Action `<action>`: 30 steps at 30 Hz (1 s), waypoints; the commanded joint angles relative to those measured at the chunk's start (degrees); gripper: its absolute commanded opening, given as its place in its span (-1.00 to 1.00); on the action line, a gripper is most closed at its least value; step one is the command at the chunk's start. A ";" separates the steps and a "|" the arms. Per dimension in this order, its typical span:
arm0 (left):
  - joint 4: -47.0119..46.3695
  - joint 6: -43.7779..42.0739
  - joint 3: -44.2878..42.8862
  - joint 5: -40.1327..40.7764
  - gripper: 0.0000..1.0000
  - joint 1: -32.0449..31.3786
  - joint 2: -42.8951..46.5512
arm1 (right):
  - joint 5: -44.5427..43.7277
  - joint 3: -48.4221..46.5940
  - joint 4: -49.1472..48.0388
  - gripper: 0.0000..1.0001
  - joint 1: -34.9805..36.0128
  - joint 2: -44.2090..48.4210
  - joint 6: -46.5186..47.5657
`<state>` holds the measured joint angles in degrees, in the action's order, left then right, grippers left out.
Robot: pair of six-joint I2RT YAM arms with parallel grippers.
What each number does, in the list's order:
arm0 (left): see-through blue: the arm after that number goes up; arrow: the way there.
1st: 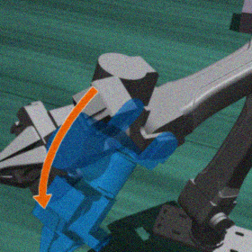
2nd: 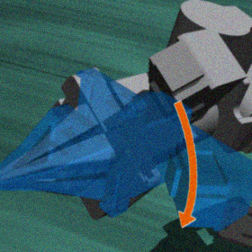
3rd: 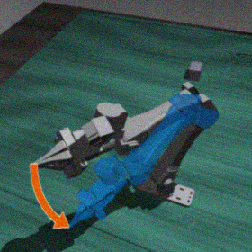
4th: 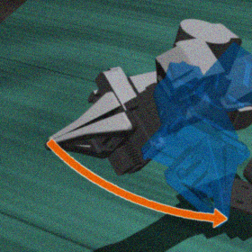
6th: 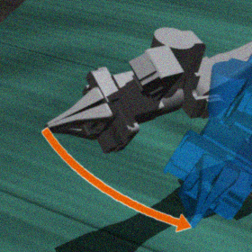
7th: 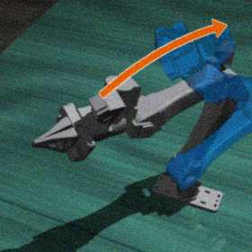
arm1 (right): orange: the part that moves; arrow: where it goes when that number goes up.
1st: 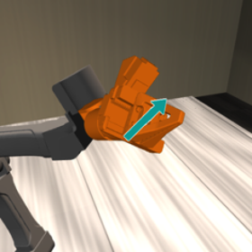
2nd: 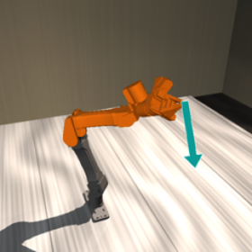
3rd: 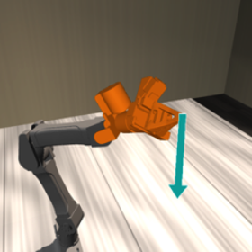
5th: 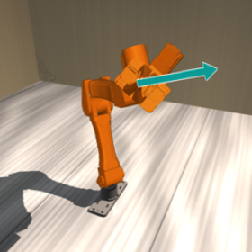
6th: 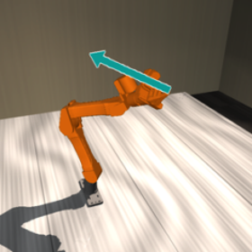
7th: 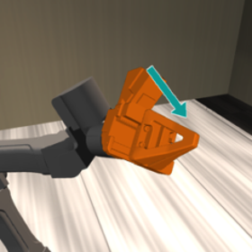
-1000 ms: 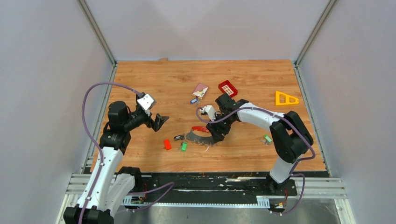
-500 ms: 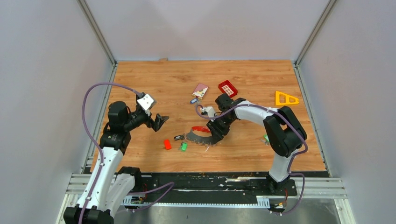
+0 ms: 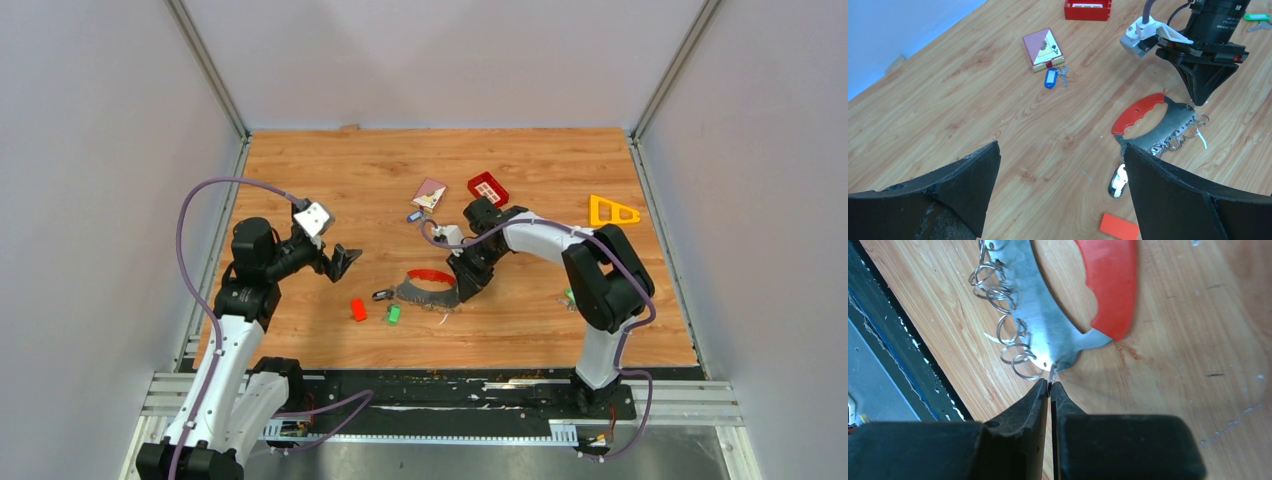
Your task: Put the keys on the keyring
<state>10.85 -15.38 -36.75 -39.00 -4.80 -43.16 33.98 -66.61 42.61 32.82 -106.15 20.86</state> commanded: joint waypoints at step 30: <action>-10.42 -3.30 -19.03 -14.50 0.03 -30.35 -29.42 | 13.90 3.28 -9.51 -1.00 -1.71 34.48 17.70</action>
<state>6.68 -22.46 -52.40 -51.37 -32.75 -70.41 43.48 -63.66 37.30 30.55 -74.43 37.45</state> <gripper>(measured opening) 0.543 0.013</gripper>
